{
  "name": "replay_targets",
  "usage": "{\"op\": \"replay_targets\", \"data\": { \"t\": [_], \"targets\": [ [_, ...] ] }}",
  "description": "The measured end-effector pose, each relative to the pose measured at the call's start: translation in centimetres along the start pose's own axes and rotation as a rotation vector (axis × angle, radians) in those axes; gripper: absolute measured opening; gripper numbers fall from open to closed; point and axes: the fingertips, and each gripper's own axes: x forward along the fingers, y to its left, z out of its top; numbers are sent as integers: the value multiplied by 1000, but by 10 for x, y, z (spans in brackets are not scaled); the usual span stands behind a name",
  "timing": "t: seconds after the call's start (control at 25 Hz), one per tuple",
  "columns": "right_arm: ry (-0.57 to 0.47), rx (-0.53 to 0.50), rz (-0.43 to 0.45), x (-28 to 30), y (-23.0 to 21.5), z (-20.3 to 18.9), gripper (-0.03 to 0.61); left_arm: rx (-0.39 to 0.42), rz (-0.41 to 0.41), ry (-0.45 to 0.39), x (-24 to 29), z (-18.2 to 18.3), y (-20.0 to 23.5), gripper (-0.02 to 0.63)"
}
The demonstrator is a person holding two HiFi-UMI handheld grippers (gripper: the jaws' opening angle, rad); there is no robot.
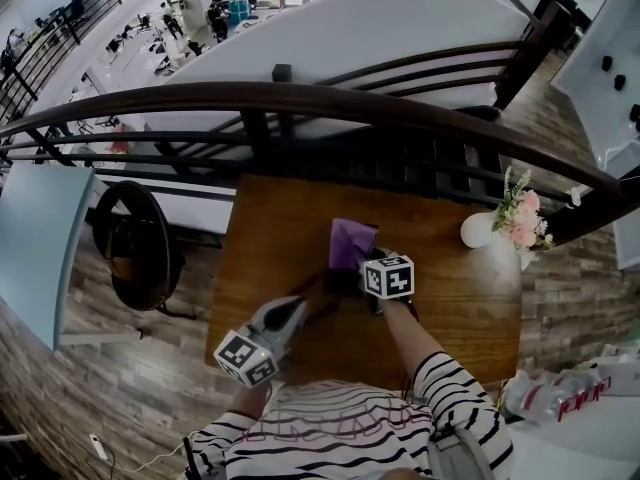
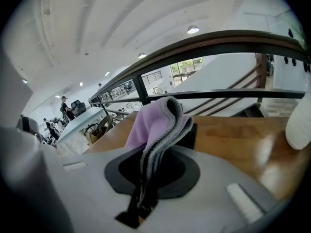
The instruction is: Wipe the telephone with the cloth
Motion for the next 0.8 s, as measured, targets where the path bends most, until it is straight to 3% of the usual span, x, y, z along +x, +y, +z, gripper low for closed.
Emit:
{"op": "replay_targets", "data": {
  "t": [0.56,0.8],
  "targets": [
    [-10,63,-141,-53,-72,-24,37,13,-91,37,33,-10,-27,2],
    [-43,79,-120,-65,-60,-23,37,15,-104,46,33,-10,-33,2]
  ]
}}
